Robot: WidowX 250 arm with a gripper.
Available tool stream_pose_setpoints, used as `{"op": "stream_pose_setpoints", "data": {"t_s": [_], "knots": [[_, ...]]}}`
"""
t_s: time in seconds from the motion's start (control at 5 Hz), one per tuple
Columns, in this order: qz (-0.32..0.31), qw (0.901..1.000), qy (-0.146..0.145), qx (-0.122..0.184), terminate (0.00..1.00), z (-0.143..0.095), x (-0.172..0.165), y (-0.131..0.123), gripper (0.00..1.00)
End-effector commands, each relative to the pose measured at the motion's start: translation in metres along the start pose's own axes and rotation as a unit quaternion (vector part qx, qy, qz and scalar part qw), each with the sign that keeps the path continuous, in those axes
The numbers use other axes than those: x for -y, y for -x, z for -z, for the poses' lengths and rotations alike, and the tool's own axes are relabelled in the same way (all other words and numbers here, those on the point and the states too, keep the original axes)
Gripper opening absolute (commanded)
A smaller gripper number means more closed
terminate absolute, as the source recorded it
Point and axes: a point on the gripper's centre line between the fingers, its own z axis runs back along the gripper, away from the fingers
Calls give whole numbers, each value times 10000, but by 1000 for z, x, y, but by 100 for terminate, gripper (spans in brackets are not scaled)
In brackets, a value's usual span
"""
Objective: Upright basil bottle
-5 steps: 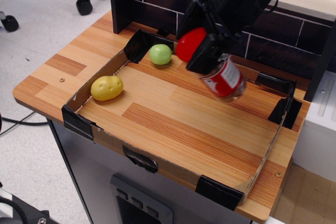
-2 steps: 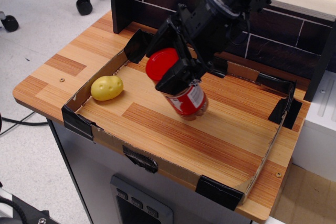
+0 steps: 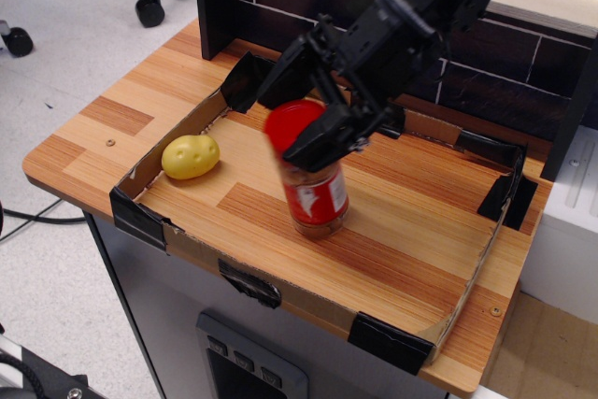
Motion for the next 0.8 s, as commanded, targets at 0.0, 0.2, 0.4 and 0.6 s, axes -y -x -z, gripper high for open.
{"op": "stream_pose_setpoints", "data": {"t_s": [0.0,0.2,0.4,0.6], "knots": [[-145,9987,175,451,0,-29,-11,-5,100],[4,9875,141,1571,0,-59,-9,8,100],[-40,9725,285,2313,0,-81,-13,16,100],[-53,9543,402,2961,100,-96,-17,16,100]]}}
